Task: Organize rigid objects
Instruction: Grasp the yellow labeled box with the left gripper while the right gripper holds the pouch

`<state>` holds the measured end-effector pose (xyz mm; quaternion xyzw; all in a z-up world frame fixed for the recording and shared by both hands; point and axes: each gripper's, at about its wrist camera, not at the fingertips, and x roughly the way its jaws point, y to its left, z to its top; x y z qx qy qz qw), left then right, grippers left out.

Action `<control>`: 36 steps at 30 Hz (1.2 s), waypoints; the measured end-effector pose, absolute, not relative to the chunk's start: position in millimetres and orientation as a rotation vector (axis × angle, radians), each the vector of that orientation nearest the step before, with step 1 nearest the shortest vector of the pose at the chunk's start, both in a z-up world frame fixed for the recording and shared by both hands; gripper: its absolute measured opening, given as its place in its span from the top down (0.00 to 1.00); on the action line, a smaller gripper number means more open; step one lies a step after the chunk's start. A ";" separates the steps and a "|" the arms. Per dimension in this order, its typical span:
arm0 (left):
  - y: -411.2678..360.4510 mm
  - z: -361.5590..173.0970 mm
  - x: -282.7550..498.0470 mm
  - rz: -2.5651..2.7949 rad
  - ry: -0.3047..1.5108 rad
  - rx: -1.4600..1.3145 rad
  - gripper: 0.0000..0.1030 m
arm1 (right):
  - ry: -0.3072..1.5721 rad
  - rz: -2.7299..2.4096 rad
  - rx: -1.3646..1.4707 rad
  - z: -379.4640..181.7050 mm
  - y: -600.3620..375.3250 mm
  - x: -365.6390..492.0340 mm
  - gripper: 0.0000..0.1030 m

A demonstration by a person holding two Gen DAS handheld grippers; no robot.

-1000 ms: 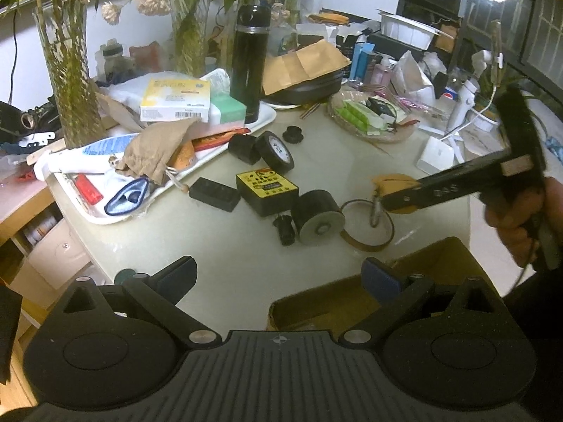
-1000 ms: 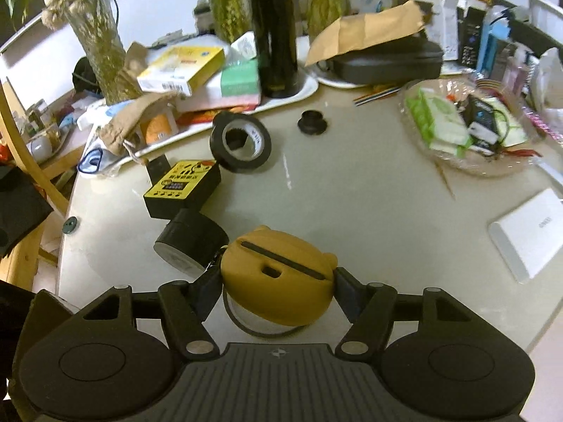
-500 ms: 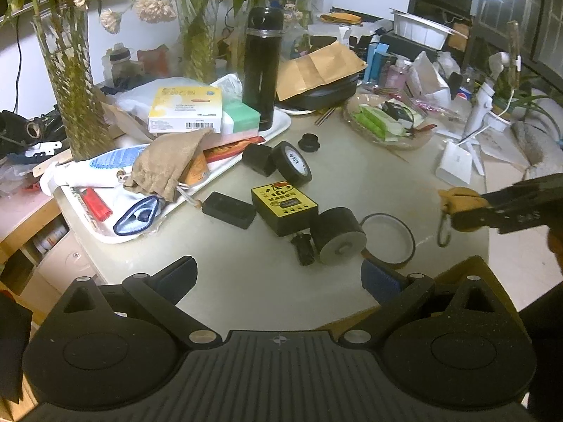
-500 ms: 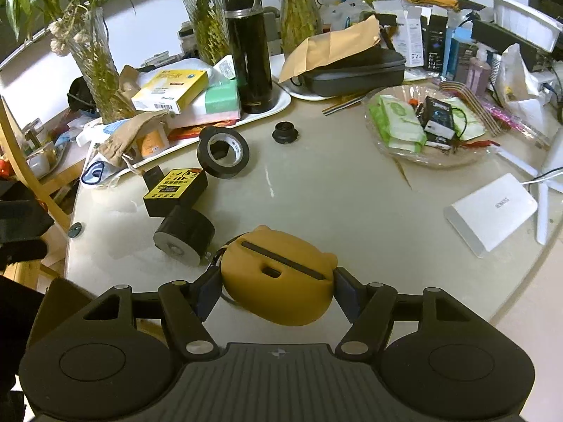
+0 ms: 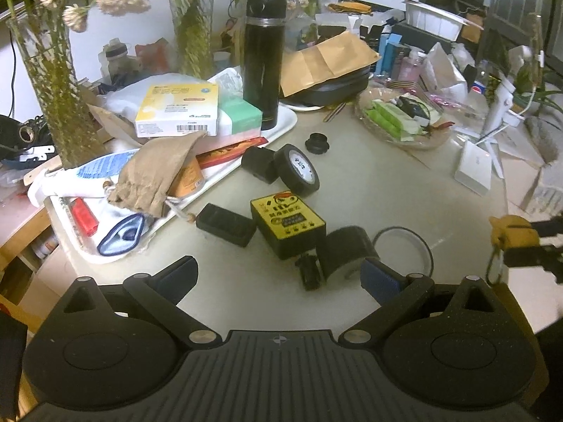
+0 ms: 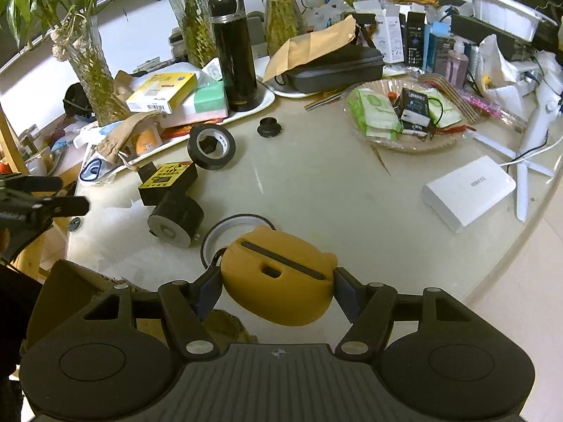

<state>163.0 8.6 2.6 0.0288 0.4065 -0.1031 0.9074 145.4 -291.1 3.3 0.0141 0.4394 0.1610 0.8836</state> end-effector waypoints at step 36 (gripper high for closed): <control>-26.7 -64.5 288.9 -0.075 1.123 -0.009 0.44 | 0.892 0.351 0.090 4.3 -301.8 144.4 0.31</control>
